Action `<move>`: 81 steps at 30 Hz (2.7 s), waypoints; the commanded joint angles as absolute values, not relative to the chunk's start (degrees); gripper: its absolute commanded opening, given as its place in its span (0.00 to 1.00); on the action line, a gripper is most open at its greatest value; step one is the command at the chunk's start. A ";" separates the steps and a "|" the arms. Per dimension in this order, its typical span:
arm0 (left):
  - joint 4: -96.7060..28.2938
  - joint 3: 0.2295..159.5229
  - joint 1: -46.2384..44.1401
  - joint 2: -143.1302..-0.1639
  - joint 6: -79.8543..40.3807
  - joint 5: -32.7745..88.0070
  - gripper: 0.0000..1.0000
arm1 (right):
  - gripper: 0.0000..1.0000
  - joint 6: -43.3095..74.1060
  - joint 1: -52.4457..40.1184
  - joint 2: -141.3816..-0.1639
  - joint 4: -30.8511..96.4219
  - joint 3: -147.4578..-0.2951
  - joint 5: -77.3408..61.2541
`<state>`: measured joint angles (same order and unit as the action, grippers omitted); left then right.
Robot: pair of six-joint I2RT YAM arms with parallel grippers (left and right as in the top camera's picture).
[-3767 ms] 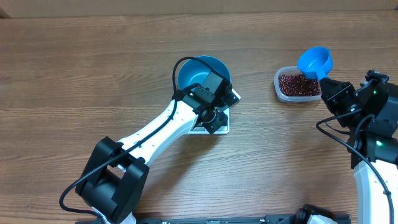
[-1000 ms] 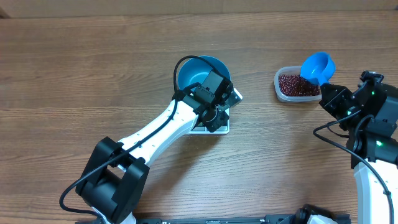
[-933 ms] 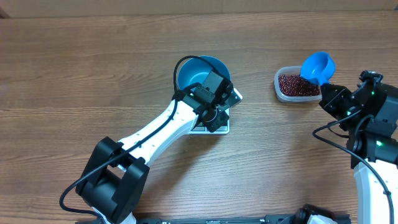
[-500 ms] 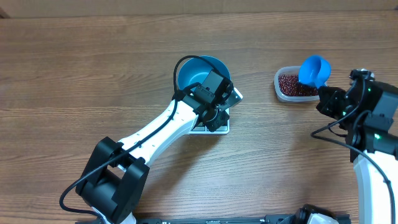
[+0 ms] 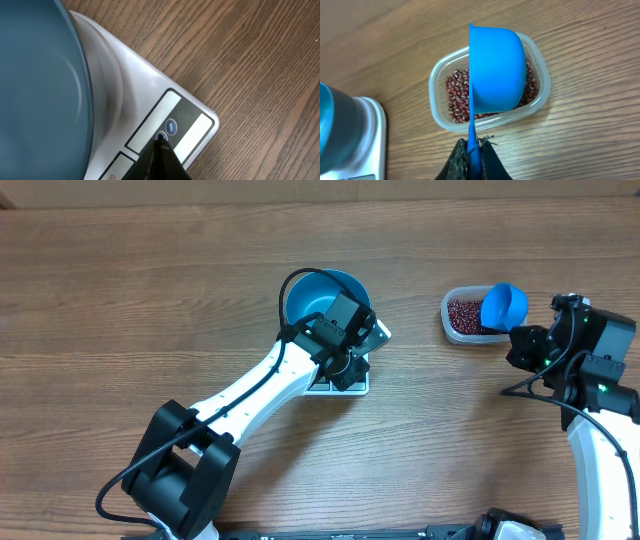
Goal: Scoop item into bowl and weigh 150g on scale
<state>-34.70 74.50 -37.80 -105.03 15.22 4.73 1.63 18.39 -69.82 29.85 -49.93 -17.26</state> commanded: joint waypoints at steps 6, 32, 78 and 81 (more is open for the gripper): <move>-34.61 73.97 -37.89 -104.88 16.36 5.39 0.04 | 0.04 -9.82 18.72 -69.56 29.71 -51.81 -16.05; -33.30 73.97 -37.87 -104.90 18.06 5.37 0.04 | 0.04 -18.50 17.98 -75.07 26.87 -51.81 -11.05; -33.32 73.97 -37.87 -104.90 18.04 5.39 0.04 | 0.04 -19.75 8.69 -81.12 28.67 -51.83 -6.66; -33.30 73.97 -37.87 -104.88 18.06 5.39 0.04 | 0.04 -19.77 8.69 -81.12 28.62 -51.83 -7.84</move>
